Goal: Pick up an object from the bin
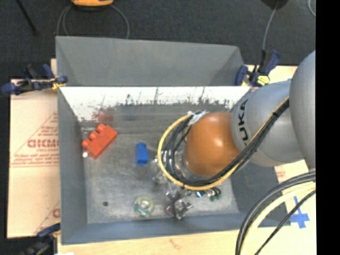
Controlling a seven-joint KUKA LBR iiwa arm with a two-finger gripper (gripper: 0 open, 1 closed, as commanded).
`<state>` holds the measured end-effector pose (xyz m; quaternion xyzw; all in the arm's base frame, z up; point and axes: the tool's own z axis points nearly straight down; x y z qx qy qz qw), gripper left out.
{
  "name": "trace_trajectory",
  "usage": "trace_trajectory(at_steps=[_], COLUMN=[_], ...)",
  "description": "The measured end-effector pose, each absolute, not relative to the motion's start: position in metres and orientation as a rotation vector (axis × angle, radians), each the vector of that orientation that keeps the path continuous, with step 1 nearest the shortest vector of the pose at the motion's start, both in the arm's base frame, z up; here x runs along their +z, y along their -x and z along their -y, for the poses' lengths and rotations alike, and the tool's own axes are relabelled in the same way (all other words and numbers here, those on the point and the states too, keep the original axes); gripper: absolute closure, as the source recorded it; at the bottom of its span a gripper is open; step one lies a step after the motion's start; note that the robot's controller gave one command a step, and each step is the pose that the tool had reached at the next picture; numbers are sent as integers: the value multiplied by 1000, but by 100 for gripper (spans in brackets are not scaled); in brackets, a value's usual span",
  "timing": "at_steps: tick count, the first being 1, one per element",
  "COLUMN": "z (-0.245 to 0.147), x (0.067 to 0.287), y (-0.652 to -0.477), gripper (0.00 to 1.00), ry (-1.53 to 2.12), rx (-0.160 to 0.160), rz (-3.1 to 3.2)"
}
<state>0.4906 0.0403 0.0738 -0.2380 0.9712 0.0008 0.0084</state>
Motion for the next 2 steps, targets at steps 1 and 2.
trace_trajectory(at_steps=[1, 2], z=[-40, -56], x=[75, 218], y=[-490, -498], gripper=[100, 100], ry=[738, 986], rx=[2, -3], rz=[-3039, -2972])
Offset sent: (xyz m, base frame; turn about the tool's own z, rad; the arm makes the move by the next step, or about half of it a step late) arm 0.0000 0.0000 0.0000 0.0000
